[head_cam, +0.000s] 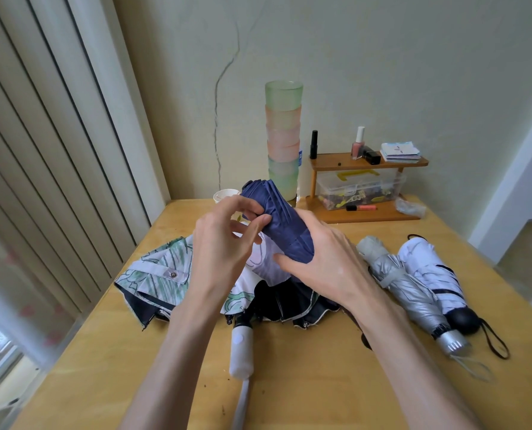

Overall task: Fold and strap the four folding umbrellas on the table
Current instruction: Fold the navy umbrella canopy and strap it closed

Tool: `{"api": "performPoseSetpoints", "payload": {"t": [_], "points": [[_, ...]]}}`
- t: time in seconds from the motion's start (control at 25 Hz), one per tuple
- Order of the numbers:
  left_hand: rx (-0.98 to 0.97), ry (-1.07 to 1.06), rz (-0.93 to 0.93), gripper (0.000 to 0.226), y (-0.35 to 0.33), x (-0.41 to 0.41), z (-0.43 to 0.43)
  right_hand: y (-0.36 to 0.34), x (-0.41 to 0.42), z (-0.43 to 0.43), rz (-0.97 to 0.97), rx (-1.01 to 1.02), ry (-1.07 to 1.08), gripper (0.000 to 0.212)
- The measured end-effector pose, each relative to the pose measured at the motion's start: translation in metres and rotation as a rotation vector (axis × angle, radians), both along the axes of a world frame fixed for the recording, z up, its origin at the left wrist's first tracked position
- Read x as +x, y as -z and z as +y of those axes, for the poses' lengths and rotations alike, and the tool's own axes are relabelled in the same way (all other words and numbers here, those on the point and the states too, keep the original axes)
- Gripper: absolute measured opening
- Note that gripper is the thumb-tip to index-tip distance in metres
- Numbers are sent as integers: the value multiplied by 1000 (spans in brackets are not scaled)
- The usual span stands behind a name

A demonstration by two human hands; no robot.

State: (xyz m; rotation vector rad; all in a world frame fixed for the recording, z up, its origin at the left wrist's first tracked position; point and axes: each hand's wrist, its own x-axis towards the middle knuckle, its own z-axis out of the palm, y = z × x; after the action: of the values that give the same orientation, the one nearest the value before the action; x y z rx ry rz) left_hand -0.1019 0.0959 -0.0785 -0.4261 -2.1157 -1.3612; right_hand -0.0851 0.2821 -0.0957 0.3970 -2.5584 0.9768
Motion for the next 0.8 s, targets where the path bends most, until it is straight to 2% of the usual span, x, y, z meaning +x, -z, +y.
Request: {"api": "performPoseSetpoints", "payload": {"t": [0.08,0.2,0.48,0.8], "points": [[8,-8,0,14,-1,0,-2,0,1,2,-29,-104,-88,85],[0,-15,13,16,-1,0,-3,-1,2,2,-33,-164,-131,87],[-24,39,109,23,-2,2,-1,2,-2,1,1,-164,-129,83],[22,-1,74,17,2,3,-1,5,-4,1,18,-141,-114,82]]}}
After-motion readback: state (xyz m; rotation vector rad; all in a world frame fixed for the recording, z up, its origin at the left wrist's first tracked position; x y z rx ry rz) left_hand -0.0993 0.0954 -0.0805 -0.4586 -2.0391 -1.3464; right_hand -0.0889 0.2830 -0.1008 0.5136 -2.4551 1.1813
